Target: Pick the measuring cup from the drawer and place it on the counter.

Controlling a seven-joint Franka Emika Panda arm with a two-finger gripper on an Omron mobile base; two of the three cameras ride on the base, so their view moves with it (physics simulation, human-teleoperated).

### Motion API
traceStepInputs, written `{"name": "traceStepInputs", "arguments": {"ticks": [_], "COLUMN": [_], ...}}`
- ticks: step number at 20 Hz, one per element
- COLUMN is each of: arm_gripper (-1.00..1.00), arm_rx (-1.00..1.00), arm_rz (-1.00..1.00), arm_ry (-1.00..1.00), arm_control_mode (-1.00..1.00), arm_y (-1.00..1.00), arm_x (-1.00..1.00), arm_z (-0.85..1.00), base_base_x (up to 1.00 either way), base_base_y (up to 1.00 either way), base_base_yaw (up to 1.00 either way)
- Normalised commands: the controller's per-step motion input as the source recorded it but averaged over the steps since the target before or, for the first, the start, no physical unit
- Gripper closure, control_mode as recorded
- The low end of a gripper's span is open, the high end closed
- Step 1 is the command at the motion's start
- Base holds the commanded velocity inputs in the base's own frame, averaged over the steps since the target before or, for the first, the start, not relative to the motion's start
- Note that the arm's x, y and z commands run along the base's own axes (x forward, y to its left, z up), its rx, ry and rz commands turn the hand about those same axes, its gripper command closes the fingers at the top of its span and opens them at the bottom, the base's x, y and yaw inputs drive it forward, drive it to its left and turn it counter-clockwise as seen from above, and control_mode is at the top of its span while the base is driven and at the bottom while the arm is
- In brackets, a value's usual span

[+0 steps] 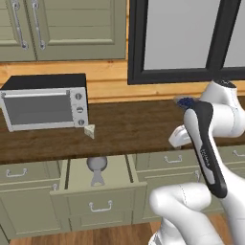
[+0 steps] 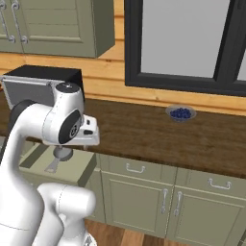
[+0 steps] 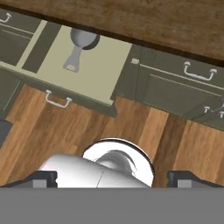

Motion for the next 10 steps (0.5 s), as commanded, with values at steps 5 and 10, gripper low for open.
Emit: {"name": "traceStepInputs", "arguments": {"ticks": [5,10], "arm_gripper": [-1.0,-1.0], "arm_rx": [0.0,0.01], "arm_rz": [-0.02,-0.09], "arm_ry": [0.05,0.04], "arm_control_mode": [-1.0,-1.0], "arm_y": [0.33,0.79], "arm_x": [0.32,0.44], "arm_z": [-0.25,-0.44], "base_base_x": [0.0,0.0], "base_base_y": [0.0,0.0], "base_base_yaw": [0.0,0.0]}}
